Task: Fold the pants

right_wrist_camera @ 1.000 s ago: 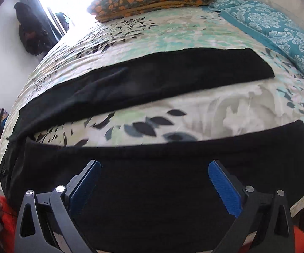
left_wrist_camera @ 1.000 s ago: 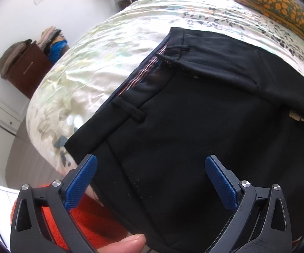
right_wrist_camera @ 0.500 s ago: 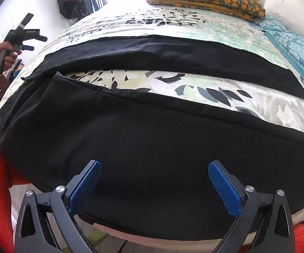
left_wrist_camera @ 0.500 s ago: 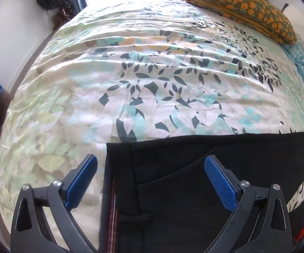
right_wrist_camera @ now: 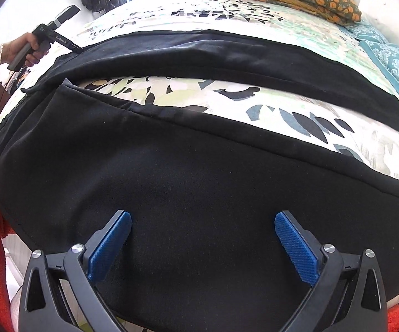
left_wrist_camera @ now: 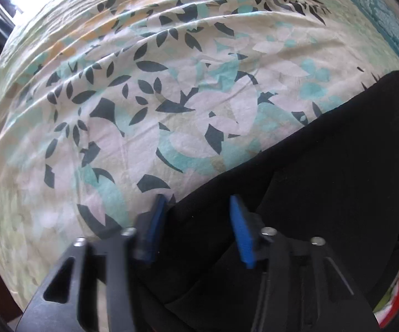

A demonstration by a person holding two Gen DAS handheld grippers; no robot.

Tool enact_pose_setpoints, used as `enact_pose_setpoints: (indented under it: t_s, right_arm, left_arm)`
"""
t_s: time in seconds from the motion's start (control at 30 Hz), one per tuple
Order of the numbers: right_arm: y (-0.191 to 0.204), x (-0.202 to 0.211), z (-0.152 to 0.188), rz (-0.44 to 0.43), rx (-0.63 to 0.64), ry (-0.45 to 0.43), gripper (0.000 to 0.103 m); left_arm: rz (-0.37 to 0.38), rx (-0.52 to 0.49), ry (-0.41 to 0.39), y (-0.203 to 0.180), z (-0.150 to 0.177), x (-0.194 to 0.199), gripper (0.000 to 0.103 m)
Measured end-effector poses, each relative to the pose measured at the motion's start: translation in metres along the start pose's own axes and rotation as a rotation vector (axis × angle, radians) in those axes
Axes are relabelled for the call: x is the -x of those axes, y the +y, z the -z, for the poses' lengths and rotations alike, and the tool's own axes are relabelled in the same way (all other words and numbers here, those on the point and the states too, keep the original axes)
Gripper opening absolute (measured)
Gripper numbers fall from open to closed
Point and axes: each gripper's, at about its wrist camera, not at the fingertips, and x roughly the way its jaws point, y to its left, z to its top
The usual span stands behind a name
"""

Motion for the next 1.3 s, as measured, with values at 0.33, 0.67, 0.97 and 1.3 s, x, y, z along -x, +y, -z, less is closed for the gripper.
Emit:
enact_pose_setpoints:
  t_s: [0.33, 0.67, 0.97, 1.3]
  right_arm:
    - [0.002, -0.003, -0.001, 0.014, -0.004, -0.016, 0.103]
    - [-0.001, 0.0, -0.002, 0.004, -0.006, -0.015, 0.103]
    - [-0.008, 0.031, -0.001, 0.023, -0.044, -0.108, 0.103]
    - [-0.018, 0.088, 0.019, 0.106, -0.089, -0.24, 0.103]
  left_arm:
    - [-0.428, 0.014, -0.115, -0.013, 0.014, 0.009, 0.007]
    - [-0.519, 0.216, -0.17, -0.006, 0.03, 0.035, 0.069]
    - [-0.232, 0.219, -0.392, -0.141, 0.137, 0.121, 0.094]
    - [0.102, 0.318, -0.38, -0.338, 0.214, 0.096, 0.094]
